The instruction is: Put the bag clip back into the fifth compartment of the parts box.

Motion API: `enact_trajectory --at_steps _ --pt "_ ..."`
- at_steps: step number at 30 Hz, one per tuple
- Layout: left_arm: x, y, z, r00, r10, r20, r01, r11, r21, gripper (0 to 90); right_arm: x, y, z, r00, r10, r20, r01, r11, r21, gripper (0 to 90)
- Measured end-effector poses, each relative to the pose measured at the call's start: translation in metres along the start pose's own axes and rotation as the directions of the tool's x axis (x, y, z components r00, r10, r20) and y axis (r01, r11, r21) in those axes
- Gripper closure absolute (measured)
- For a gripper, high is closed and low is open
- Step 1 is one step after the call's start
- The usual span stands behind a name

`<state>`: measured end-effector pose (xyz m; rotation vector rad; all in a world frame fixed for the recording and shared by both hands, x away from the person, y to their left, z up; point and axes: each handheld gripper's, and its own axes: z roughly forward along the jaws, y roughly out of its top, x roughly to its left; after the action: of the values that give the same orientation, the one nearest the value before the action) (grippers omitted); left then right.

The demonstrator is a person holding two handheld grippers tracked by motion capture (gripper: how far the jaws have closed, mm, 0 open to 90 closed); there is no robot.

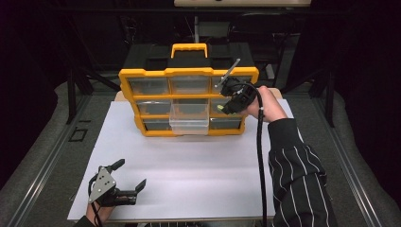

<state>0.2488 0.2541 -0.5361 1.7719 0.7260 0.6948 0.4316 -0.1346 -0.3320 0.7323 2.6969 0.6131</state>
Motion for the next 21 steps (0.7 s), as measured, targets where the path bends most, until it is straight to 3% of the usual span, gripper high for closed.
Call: enact_trajectory --at_steps 21 --pt "0.0 0.0 0.0 1.0 0.001 0.0 -0.001 1.0 -0.001 0.3 0.013 0.031 -0.007 0.9984 -0.057 0.004 0.057 0.998 -0.012 80.3"
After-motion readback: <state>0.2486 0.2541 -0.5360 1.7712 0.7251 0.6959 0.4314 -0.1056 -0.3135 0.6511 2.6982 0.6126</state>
